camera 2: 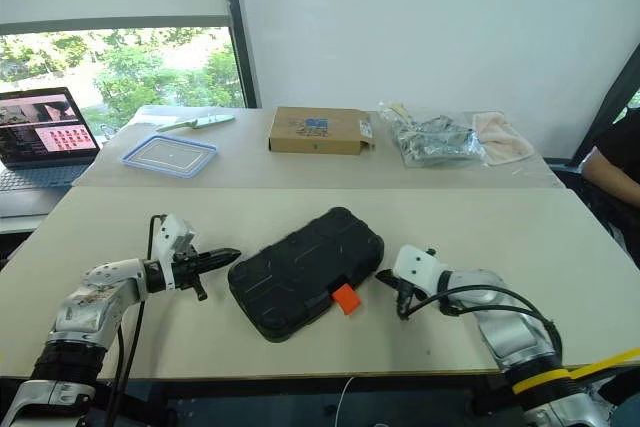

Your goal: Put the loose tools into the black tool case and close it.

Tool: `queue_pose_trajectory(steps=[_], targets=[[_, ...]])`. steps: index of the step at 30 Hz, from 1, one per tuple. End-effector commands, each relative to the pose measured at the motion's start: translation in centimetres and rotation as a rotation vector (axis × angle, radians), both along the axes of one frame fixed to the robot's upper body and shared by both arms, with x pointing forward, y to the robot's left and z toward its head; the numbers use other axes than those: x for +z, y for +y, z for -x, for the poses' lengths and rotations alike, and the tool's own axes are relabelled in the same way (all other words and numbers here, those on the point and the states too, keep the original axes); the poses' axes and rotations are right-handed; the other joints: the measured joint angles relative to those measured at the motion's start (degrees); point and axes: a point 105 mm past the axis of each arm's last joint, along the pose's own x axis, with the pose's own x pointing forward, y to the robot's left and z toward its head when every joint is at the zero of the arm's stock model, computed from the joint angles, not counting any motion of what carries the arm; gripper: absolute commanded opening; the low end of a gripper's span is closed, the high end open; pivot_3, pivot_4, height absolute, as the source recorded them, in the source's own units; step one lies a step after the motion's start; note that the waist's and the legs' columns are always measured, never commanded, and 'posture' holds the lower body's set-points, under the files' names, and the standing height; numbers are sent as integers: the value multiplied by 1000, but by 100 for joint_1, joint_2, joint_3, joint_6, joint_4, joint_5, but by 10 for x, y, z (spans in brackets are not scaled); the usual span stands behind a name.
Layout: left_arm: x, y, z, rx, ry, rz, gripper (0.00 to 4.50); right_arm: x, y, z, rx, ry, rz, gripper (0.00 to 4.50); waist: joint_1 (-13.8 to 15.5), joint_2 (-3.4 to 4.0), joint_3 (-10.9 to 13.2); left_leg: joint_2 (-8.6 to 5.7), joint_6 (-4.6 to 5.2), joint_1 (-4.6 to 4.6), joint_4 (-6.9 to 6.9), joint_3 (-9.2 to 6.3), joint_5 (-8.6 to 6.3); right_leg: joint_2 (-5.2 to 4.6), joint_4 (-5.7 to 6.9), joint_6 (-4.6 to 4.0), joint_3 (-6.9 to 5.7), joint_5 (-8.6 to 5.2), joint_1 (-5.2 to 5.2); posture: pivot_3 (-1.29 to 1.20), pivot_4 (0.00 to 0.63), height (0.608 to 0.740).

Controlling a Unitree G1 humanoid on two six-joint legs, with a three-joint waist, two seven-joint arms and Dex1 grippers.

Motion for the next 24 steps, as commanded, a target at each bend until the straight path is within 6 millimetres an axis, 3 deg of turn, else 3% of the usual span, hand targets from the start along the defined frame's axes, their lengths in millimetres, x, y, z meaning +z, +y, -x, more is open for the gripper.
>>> queue_pose_trajectory(steps=[1,6,12,17,24], targets=[[35,-11,-4,-63,-119,61,112,18,12,29,94,52,-53,0,9,0,0,1,0,0,0,-1,0,1,0,0,-1,0,1,0,150,740],[49,-44,-6,-224,-140,17,112,15,36,55,135,122,-101,0,17,0,0,2,-4,9,18,-1,0,3,2,0,1,1,12,0,150,740],[30,-87,1,-445,-120,-178,112,15,52,54,120,118,-120,0,18,-1,0,-2,-3,11,21,1,0,4,3,2,6,3,13,0,150,740],[3,-95,-1,-487,-86,-285,112,16,57,45,122,115,-109,0,23,1,-1,-8,-2,11,20,1,-1,4,-1,2,6,3,15,0,150,740],[-8,-98,-2,-477,-56,-308,112,16,65,38,146,120,-88,0,27,10,-8,-6,3,20,23,-2,-1,2,5,3,7,2,24,0,150,740]])
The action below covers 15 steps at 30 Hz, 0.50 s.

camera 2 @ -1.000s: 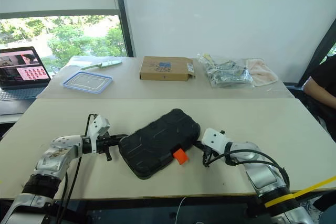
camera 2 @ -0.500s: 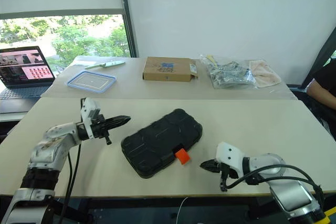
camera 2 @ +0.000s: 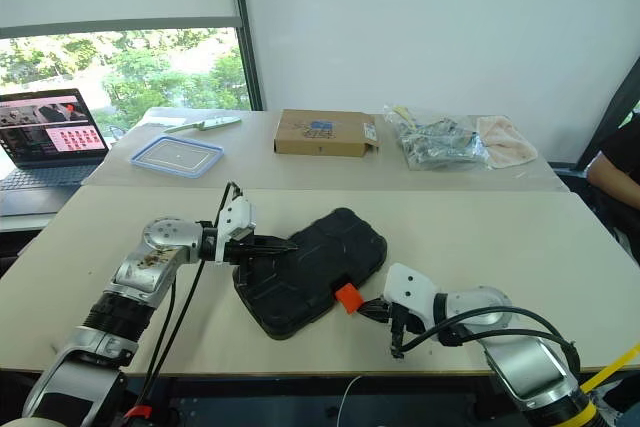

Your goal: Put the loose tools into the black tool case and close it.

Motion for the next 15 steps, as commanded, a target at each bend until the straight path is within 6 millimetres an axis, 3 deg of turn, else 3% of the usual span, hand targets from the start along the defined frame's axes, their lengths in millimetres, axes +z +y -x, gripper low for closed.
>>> queue_pose_trajectory(steps=[1,10,15], targets=[[-25,0,1,23,68,-53,112,7,7,-4,27,-27,-1,0,-3,6,-4,0,0,1,0,0,0,0,1,0,1,0,0,0,150,740],[-26,-2,1,35,68,-46,112,11,15,-8,47,-19,12,0,1,21,-12,0,4,1,1,-1,-1,0,3,0,2,0,-1,0,150,740],[-26,-5,3,35,68,-40,112,8,5,0,51,32,61,0,14,23,-13,-1,6,0,1,-2,-3,-2,3,0,1,0,-1,0,150,740]])
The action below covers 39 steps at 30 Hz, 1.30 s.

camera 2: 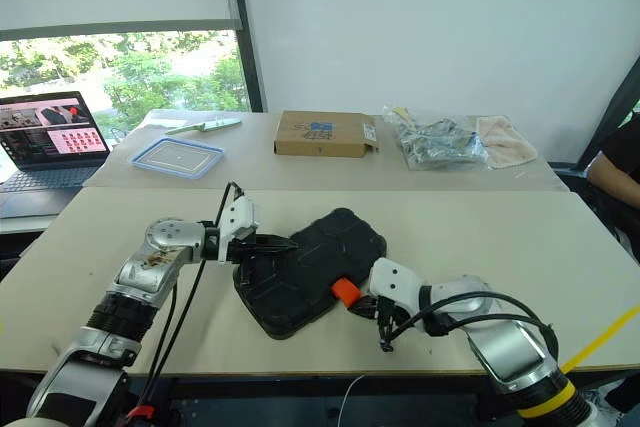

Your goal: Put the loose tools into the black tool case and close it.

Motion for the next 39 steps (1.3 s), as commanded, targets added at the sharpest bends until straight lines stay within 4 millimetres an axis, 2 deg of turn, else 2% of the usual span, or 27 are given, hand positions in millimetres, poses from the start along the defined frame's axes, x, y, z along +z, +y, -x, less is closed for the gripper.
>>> queue_pose_trajectory(steps=[1,6,9,16,26,39], targets=[[-25,-1,5,12,78,-44,112,8,-8,7,18,-3,34,0,5,0,0,-1,1,-1,0,0,-1,-2,-1,0,0,0,-1,0,150,740],[-26,-1,5,16,79,-46,112,19,-28,19,12,13,51,0,-26,1,-1,-1,9,-5,-2,0,-6,-2,-8,2,0,-1,-3,0,150,740],[-27,-1,5,17,84,-48,112,26,-30,21,18,7,39,0,-35,2,-1,1,10,-4,-2,1,-6,-1,-8,2,1,-1,-4,0,150,740],[-29,-1,5,19,93,-54,112,39,-16,18,54,-11,-6,0,-30,4,-2,4,10,-1,-1,0,-6,0,-5,2,6,-1,-4,0,150,740],[-32,5,7,38,107,-64,112,47,1,8,90,-39,-42,0,-37,7,-4,4,9,-1,-2,0,-6,0,-7,1,6,-1,-5,0,150,740],[-32,7,5,61,105,-64,112,32,14,-5,107,-29,-52,0,-63,9,-5,3,9,-1,-3,1,-6,1,-6,1,5,-1,-6,0,150,740]])
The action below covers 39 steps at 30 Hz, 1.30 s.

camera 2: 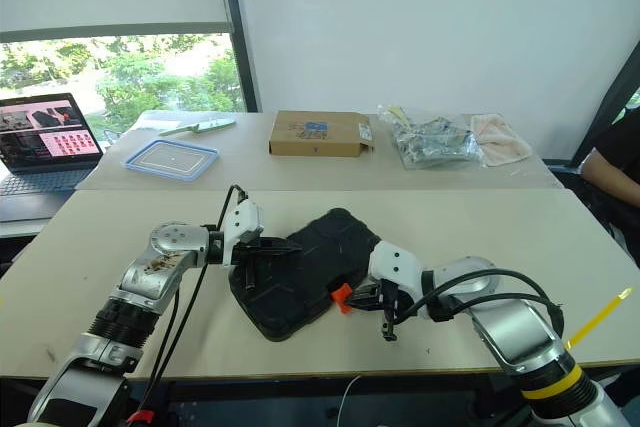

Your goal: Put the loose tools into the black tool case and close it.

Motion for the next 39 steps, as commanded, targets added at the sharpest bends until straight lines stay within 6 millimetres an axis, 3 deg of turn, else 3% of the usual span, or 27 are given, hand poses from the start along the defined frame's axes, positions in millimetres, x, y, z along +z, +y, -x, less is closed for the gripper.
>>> queue_pose_trajectory(steps=[1,6,12,18,33,39], targets=[[-27,10,2,40,94,-54,112,6,5,-6,16,-55,-14,0,-12,0,0,0,0,0,0,0,0,0,0,0,0,0,0,0,150,740],[-28,11,2,43,95,-56,112,3,7,-8,17,-56,-17,0,-41,1,0,1,-5,2,1,0,3,0,6,-1,1,1,1,0,150,740],[-28,11,2,45,97,-56,112,-6,-1,7,22,16,5,0,-25,1,-1,1,-6,2,1,-1,3,0,5,-2,0,1,1,0,150,740],[-30,12,3,43,101,-58,112,-26,-6,11,-49,70,4,0,-28,2,-1,2,-5,1,0,0,3,0,2,-2,0,1,0,0,150,740],[-28,14,0,47,94,-67,112,-68,-10,-1,-274,53,-114,0,-67,7,-13,5,-8,22,-2,1,4,4,6,-1,4,1,15,0,150,740],[-27,14,-1,49,89,-66,112,-78,-1,-10,-345,24,-161,0,-103,-5,-30,14,-11,42,-5,2,5,8,10,-3,13,1,27,0,150,740]])
